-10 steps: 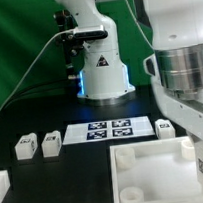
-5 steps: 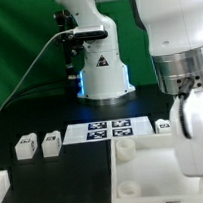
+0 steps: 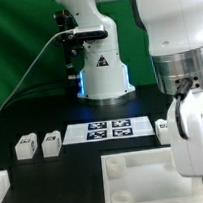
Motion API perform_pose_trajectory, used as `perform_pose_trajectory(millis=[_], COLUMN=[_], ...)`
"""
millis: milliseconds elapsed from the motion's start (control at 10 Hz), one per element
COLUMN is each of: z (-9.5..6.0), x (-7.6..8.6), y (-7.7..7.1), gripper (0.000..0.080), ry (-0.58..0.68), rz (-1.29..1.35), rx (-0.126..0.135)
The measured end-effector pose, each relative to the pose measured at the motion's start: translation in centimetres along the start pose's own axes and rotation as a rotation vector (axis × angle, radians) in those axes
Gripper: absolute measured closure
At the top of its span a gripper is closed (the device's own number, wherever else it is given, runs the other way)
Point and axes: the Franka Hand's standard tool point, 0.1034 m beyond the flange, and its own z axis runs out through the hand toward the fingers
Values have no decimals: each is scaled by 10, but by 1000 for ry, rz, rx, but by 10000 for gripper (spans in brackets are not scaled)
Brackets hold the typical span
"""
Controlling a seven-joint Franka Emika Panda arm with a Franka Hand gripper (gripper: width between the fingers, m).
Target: Assemble one leg
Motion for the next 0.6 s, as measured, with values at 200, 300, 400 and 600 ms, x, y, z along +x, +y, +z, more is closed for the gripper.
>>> perform_pose_trajectory(millis=[200,300,400,600], z=[-6,-12,-14,-11], x=[-12,-20,-26,-24], y=[4,10,17,16], gripper=[153,153,151,151], ry=[-9,-7,-1,2], rz=[-13,-27,-55,-57], rx=[6,-8,-31,-30])
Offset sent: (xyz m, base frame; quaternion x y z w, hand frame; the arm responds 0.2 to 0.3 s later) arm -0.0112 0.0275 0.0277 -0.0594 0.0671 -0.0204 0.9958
